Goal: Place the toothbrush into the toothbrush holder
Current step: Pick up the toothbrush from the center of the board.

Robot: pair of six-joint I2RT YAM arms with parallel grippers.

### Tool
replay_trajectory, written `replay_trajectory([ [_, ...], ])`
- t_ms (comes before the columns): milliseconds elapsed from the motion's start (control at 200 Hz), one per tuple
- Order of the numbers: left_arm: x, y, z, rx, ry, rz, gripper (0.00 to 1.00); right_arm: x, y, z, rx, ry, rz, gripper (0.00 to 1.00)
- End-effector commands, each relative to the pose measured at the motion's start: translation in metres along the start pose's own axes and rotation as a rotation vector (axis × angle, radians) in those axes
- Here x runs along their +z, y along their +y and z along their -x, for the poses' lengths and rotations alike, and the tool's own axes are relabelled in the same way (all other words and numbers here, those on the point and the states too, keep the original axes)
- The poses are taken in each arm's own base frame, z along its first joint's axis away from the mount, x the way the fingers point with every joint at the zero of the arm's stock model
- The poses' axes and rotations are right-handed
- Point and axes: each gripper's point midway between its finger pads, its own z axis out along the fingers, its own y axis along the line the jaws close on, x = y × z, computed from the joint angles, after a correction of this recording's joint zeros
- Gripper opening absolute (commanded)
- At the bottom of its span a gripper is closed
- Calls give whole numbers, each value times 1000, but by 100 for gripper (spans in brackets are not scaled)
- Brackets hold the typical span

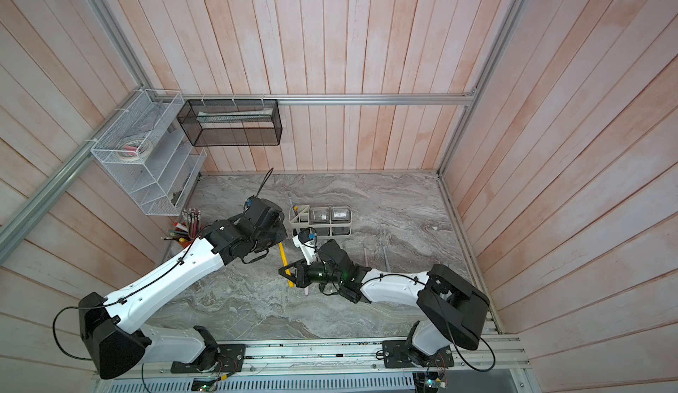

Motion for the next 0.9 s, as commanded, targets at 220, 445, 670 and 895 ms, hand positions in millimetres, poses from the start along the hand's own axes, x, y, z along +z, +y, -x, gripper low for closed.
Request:
replay_trajectory([
  [220, 4, 3, -1, 42, 10, 29, 0, -9, 7, 8, -36, -23, 13, 57],
  [445, 2, 5, 16, 95, -42, 66, 0, -30, 0, 12, -96, -49, -67, 87],
  [670, 3, -10, 59, 206, -177, 44, 0, -78, 14, 28, -221, -153, -137, 98],
  [895, -18, -46, 105, 285, -400, -68, 0, -134, 27, 31, -295, -289, -174, 98],
])
